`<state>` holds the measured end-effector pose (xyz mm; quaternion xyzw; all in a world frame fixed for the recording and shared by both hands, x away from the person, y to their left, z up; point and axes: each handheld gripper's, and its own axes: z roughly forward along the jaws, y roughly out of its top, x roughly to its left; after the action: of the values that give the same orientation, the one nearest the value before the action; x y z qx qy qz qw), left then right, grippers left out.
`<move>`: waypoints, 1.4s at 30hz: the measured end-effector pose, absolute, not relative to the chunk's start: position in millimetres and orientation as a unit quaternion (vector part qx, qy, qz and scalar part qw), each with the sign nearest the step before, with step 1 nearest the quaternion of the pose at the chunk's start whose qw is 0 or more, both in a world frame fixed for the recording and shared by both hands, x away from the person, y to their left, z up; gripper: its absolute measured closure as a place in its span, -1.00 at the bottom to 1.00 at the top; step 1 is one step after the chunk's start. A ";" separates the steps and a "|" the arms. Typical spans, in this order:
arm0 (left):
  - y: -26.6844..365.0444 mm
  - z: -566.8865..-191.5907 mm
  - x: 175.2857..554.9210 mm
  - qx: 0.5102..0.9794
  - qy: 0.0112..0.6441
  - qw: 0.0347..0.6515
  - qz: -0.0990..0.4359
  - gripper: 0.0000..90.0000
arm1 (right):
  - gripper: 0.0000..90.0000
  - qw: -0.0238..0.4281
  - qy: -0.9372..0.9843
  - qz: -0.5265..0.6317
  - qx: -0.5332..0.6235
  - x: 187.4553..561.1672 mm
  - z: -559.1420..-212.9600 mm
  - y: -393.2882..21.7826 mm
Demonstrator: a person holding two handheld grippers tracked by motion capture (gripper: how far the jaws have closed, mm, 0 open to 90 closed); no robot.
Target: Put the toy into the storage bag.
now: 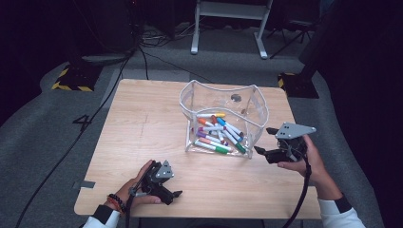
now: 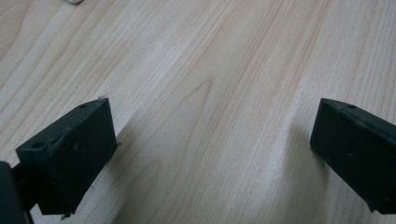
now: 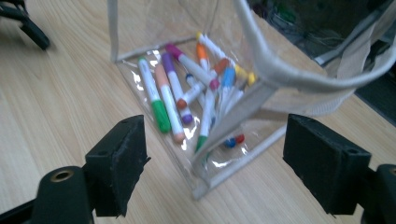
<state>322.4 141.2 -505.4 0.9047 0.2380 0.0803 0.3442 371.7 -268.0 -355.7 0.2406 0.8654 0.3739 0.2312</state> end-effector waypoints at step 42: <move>137.9 -505.4 324.7 0.903 0.244 0.344 0.083 -0.99 | -0.52 0.167 0.886 0.304 0.307 347.2 -486.8 -325.2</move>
<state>324.7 137.9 -505.4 0.9027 0.2444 0.0832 0.3443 347.2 -325.2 -486.8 0.3066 0.8864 0.3041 0.1670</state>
